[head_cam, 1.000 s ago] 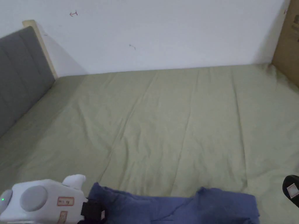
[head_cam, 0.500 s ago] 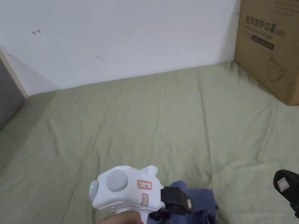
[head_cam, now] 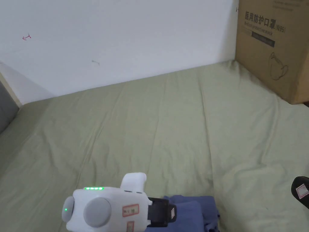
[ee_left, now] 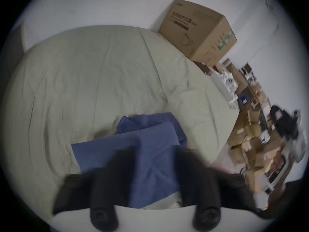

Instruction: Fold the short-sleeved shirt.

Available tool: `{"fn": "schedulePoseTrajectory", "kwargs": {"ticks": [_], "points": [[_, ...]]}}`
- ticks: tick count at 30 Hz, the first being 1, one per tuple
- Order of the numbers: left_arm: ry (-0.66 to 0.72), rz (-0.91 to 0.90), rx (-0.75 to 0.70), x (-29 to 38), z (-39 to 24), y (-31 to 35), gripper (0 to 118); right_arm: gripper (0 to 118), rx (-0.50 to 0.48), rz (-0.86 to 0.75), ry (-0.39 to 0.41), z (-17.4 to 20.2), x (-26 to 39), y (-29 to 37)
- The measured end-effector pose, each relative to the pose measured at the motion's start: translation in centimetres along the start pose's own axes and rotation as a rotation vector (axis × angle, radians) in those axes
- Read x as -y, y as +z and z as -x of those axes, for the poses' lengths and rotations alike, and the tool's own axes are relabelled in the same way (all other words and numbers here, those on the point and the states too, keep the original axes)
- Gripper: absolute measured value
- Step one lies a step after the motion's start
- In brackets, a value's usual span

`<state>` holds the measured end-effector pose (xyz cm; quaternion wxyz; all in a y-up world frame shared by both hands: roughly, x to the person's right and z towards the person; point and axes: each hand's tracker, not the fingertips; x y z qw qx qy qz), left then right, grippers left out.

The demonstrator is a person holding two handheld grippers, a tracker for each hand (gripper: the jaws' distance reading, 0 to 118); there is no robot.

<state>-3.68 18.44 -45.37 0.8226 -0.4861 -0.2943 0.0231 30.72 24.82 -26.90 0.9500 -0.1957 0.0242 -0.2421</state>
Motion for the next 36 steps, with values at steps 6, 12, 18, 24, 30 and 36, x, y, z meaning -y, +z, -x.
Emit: {"fn": "schedulePoseTrajectory", "kwargs": {"ticks": [6,12,18,24,30,36], "points": [[-0.119,0.131,-0.066,1.2,-3.5,-8.3,6,1,0.000,0.001,0.040,0.3,0.1,0.3],[-0.090,0.088,0.047,0.7,-5.5,-11.9,3,1,0.036,0.000,0.052,-0.6,-0.1,0.2],[0.067,0.003,0.338,-0.3,-5.9,-7.5,3,1,0.030,0.002,0.011,-0.5,-0.4,0.5],[0.037,-0.365,0.213,-0.5,-4.2,6.7,4,1,-0.047,-0.043,0.027,1.9,-2.2,1.4],[-0.057,-0.788,-0.221,4.2,-4.5,19.5,3,1,-0.146,-0.173,0.188,8.3,-4.4,2.8],[-0.111,-1.028,-0.482,8.9,-5.9,23.5,3,1,-0.231,-0.439,0.340,12.8,-3.2,5.3]]}}
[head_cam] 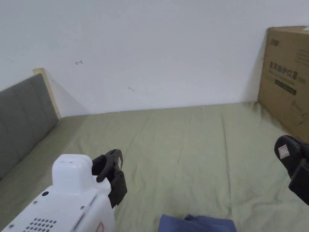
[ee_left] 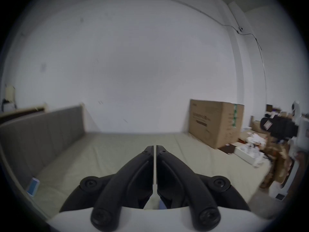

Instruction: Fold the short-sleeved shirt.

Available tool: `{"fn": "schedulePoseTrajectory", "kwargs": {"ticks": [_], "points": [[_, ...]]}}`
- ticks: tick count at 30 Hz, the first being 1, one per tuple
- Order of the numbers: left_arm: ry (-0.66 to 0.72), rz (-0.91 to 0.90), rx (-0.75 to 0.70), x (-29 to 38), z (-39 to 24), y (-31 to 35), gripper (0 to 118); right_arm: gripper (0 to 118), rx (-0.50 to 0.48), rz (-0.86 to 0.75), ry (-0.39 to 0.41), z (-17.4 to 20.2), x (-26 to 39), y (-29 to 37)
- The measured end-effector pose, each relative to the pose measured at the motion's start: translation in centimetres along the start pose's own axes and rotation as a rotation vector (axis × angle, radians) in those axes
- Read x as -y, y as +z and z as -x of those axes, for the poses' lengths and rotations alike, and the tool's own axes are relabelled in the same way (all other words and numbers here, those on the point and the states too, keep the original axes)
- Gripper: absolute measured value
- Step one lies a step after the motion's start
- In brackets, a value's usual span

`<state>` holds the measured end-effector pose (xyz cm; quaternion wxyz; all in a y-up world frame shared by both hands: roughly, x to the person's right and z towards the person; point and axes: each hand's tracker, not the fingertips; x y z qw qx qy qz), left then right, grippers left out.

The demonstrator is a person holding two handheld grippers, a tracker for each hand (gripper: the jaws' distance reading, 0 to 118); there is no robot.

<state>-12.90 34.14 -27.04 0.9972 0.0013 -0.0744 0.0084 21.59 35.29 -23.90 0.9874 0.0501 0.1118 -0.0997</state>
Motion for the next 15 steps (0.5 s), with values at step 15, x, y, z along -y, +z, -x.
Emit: {"fn": "schedulePoseTrajectory", "kwargs": {"ticks": [15], "points": [[-0.025,-0.045,-0.233,5.8,-1.1,2.3,3,1,0.365,0.045,0.226,-1.1,6.9,1.3]]}}
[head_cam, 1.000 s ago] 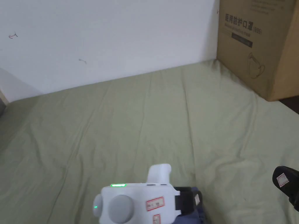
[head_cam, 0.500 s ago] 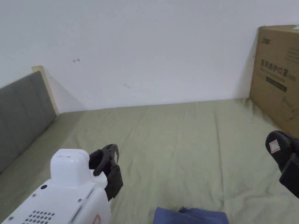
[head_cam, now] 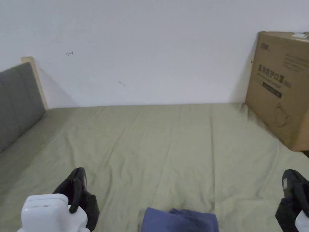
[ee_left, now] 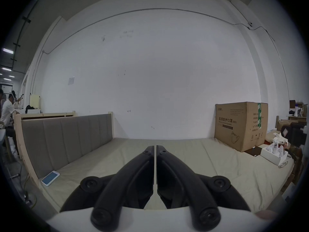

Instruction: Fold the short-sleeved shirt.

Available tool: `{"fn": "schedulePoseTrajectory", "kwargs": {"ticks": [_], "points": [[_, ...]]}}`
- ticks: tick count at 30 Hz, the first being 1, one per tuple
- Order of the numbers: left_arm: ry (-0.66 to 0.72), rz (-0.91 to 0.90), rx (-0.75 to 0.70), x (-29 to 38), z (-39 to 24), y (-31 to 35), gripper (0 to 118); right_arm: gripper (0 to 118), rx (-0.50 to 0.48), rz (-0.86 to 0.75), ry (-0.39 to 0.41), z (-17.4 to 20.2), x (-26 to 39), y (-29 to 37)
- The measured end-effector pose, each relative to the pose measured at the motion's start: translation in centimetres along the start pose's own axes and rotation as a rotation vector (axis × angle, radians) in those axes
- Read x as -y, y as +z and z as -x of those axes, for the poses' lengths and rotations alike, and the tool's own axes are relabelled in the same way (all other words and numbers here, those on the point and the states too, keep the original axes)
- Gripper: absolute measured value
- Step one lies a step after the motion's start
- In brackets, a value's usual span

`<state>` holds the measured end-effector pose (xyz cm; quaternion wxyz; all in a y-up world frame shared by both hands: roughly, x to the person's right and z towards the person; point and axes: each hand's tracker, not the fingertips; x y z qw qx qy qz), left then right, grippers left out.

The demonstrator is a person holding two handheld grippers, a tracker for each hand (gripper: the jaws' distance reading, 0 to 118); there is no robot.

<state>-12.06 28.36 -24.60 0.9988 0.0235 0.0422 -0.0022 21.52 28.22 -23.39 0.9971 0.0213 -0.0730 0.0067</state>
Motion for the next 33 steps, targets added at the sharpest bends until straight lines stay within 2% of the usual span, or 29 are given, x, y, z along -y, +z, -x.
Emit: {"fn": "schedulePoseTrajectory", "kwargs": {"ticks": [6,7,8,10,11,12,13,14,15,17,19,22,24,25,26,27,28,29,30,31,33], "points": [[0.015,0.021,-0.003,-0.2,-0.2,-0.1,3,1,-0.018,-0.008,-0.025,-0.3,-0.7,0.1],[-0.002,0.019,-0.001,-0.9,0.0,-0.2,3,1,-0.059,-0.002,-0.043,-0.3,-0.9,-0.1],[-0.010,0.016,0.003,-1.6,0.3,-0.2,3,1,-0.145,0.019,-0.058,-0.4,-1.1,-0.7],[-0.011,-0.006,0.019,-3.3,1.3,-0.2,3,1,-0.397,0.224,-0.036,-0.1,-1.3,-3.9],[-0.012,-0.007,0.017,-3.9,1.8,-0.3,3,1,-0.497,0.391,-0.022,0.4,-0.8,-5.9],[-0.016,0.001,0.012,-4.3,2.2,-0.5,3,1,-0.582,0.639,-0.031,1.2,0.5,-8.5],[-0.018,0.027,0.007,-4.4,2.7,-0.8,3,2,-0.628,0.841,-0.054,1.8,2.2,-10.5],[-0.006,0.074,0.008,-4.1,3.3,-1.2,3,2,-0.609,0.985,-0.082,2.5,4.9,-12.6],[0.008,0.119,0.019,-3.7,3.8,-1.6,3,2,-0.584,1.009,-0.091,2.9,7.1,-13.7],[0.056,0.219,0.075,-1.5,5.0,-2.9,3,2,-0.599,1.048,0.006,4.0,11.1,-16.3],[0.123,0.357,0.142,0.7,6.2,-4.6,3,2,-0.600,1.154,0.016,4.8,15.0,-18.6],[0.342,0.567,0.320,4.7,8.7,-8.7,3,2,-0.525,1.310,-0.039,4.8,19.2,-21.0],[0.543,0.727,0.465,8.2,10.3,-12.3,4,2,-0.540,1.271,-0.043,4.7,19.4,-21.5],[0.645,0.817,0.535,10.3,10.9,-14.2,7,2,-0.559,1.262,-0.004,5.1,19.0,-21.8],[0.752,0.890,0.603,12.6,11.3,-15.9,18,2,-0.580,1.266,0.058,5.5,18.6,-21.3],[0.809,0.949,0.631,14.4,11.4,-17.1,38,2,-0.588,1.257,0.091,5.7,18.5,-21.2],[0.864,1.011,0.666,16.6,11.2,-18.5,81,2,-0.595,1.242,0.123,5.9,18.4,-21.0],[0.904,1.068,0.705,19.1,10.6,-19.7,110,2,-0.601,1.229,0.143,6.0,18.5,-20.9],[0.915,1.132,0.734,20.8,9.9,-20.7,118,2,-0.603,1.223,0.152,6.1,18.5,-20.6],[0.934,1.178,0.788,22.5,9.1,-21.5,115,2,-0.603,1.222,0.149,6.1,18.5,-20.6],[0.966,1.224,0.835,24.9,7.3,-22.8,117,2,-0.585,1.238,0.120,6.0,18.5,-20.8]]}}
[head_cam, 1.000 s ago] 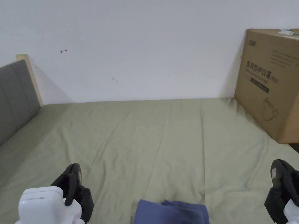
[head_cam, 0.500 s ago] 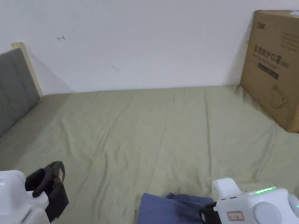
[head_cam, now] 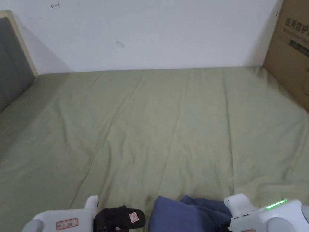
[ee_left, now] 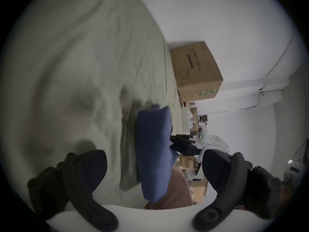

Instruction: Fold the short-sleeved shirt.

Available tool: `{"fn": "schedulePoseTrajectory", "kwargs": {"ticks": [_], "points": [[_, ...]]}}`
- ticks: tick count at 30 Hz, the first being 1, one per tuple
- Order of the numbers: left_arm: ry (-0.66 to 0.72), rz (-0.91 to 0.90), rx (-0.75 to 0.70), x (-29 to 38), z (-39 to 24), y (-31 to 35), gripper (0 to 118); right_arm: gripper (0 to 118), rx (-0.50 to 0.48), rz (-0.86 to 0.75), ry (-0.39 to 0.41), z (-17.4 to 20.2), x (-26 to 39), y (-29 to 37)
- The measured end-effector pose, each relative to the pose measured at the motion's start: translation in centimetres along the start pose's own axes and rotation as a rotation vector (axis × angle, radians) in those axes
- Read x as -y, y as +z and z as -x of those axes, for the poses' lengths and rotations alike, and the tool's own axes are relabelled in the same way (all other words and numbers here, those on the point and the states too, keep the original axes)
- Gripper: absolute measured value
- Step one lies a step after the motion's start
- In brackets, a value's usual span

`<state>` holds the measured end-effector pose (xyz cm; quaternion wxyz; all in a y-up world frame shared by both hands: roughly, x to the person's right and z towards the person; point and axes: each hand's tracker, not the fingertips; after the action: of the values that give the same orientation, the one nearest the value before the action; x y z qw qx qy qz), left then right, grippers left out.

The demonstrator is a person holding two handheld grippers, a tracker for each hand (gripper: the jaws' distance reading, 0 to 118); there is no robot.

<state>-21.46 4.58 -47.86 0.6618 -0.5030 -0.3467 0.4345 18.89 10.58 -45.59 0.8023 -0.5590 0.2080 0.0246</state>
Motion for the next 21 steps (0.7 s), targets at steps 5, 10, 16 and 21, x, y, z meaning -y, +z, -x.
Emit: {"fn": "schedulePoseTrajectory", "kwargs": {"ticks": [5,10,16,21], "points": [[0.049,0.170,0.212,0.2,0.0,-8.8,118,2,-0.016,0.023,-0.033,-0.3,-0.4,-0.1],[0.005,0.062,0.086,1.4,-1.6,-10.6,108,2,0.012,-0.017,-0.024,0.3,0.5,0.6],[-0.203,0.048,-0.191,1.3,-5.7,-5.7,30,2,0.000,-0.105,-0.075,1.8,2.1,4.0],[-0.359,0.006,-0.489,-1.4,-8.8,5.9,29,2,0.010,-0.129,-0.027,3.1,4.4,8.2]]}}
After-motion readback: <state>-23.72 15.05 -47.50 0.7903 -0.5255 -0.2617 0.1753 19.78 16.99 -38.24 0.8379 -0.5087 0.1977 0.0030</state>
